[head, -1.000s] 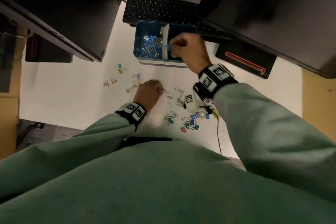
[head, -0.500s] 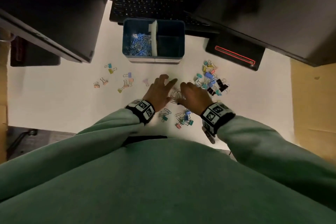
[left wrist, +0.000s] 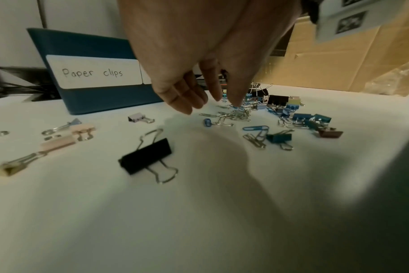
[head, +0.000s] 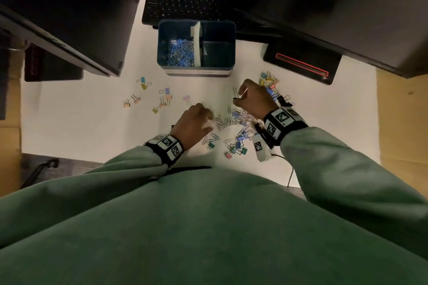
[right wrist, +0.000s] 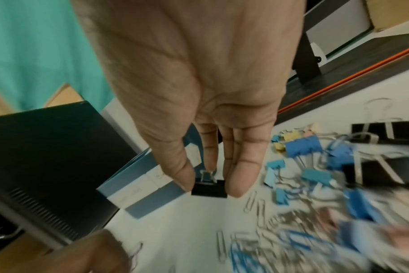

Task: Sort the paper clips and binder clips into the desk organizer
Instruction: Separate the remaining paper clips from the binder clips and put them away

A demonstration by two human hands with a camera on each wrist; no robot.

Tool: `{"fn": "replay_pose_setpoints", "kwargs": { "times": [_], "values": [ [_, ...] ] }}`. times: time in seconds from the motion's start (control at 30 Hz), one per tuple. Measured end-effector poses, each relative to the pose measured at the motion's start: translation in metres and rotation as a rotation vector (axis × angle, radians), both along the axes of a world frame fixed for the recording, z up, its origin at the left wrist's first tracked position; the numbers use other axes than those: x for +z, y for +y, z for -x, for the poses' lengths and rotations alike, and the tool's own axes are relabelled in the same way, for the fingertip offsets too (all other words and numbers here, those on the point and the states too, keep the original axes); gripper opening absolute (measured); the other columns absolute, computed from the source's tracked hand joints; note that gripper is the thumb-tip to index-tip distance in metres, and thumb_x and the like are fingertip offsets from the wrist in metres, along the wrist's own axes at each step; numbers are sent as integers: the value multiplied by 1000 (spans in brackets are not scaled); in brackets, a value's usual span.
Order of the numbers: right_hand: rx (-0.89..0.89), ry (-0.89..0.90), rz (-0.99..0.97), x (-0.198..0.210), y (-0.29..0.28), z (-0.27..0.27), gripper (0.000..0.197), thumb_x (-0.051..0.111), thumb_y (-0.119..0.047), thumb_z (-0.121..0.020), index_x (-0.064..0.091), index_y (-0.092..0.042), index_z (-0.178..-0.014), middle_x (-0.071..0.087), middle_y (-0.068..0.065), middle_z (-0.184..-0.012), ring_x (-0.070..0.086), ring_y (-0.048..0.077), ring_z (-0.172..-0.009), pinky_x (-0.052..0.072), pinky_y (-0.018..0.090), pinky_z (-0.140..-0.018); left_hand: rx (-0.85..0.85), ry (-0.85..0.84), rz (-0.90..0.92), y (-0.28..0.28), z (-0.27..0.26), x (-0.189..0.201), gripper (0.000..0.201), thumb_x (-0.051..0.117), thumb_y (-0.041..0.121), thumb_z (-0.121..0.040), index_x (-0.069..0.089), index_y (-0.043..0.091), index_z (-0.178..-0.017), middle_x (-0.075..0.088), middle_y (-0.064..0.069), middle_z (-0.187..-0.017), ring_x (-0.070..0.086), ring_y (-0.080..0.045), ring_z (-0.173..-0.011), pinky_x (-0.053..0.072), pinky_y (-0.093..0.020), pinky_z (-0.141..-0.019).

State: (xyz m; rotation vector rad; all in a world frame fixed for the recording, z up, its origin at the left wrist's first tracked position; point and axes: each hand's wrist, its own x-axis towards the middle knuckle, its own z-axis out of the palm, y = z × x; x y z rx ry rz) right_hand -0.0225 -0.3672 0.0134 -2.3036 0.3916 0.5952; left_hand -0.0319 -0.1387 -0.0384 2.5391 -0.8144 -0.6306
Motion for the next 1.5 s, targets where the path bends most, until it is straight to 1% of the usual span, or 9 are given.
{"fn": "replay_pose_setpoints", "kwargs": {
  "times": [0.13, 0.27, 0.5, 0.67, 0.87, 1.0, 1.17, 1.33, 1.5],
  "values": [
    [123, -104, 121, -3, 8, -7, 32, 66, -22, -87, 51, -9, -112, 59, 11, -108, 58, 27, -94, 43, 31, -72, -137, 95, -94, 0, 12, 7, 39, 71, 47, -77, 54, 16, -93, 53, -2, -93, 52, -19, -79, 41, -29, -67],
    [379, -127, 249, -16, 14, 25, 20, 61, -15, -88, 53, -8, -105, 58, 9, -101, 59, 26, -89, 39, 29, -66, -338, 67, -183, -8, 23, -1, 35, 66, 44, -80, 56, 15, -98, 56, -4, -102, 53, -22, -91, 40, -31, -77],
    [416, -50, 306, -39, 9, 45, 49, 57, 0, -84, 40, -2, -130, 52, 21, -113, 60, 38, -93, 44, 36, -65, -201, 184, -8, -6, 21, 10, 24, 66, 19, -86, 60, 10, -108, 57, -7, -105, 58, -20, -87, 45, -26, -76],
    [378, -86, 347, -35, -15, 56, 42, 56, 5, -80, 47, -3, -120, 56, 19, -110, 59, 37, -98, 47, 36, -68, 99, 87, 105, 13, -13, 16, 24, 66, 11, -83, 61, 13, -107, 61, -3, -99, 59, -17, -83, 47, -25, -76],
    [494, -97, 355, -27, 14, 47, 67, 79, -25, -75, 43, -6, -129, 46, 18, -123, 51, 33, -109, 52, 41, -80, 5, -103, -111, 15, -16, 16, 75, 80, 40, -70, 47, 13, -131, 48, -12, -121, 50, -27, -102, 45, -38, -90],
    [542, -54, 331, -35, 40, 41, 54, 74, -11, -79, 44, -4, -124, 44, 18, -122, 49, 33, -107, 50, 42, -75, 21, 67, -136, 0, 10, 7, 95, 80, 50, -66, 36, 6, -137, 41, -15, -128, 51, -29, -105, 48, -39, -92],
    [498, -113, 209, -49, 45, 43, 22, 57, 8, -78, 54, 1, -99, 52, 21, -102, 55, 37, -86, 31, 36, -63, 112, 137, -70, -26, 6, -2, 65, 78, 32, -73, 46, 3, -122, 43, -15, -119, 51, -31, -102, 48, -39, -86],
    [308, -120, 68, -40, 27, 36, 12, 58, 3, -80, 66, 5, -90, 63, 21, -92, 60, 35, -85, 47, 41, -73, 91, 126, -13, -33, -1, -4, 19, 58, 6, -87, 56, 1, -105, 51, -17, -108, 58, -34, -89, 45, -36, -75],
    [95, -146, -93, 5, 27, 12, 15, 64, -2, -83, 71, -6, -96, 70, 7, -95, 64, 16, -85, 54, 29, -80, 72, 143, -33, -34, -5, 3, 15, 57, 8, -87, 58, 2, -101, 53, -15, -104, 59, -29, -87, 45, -28, -72]
  ]
}}
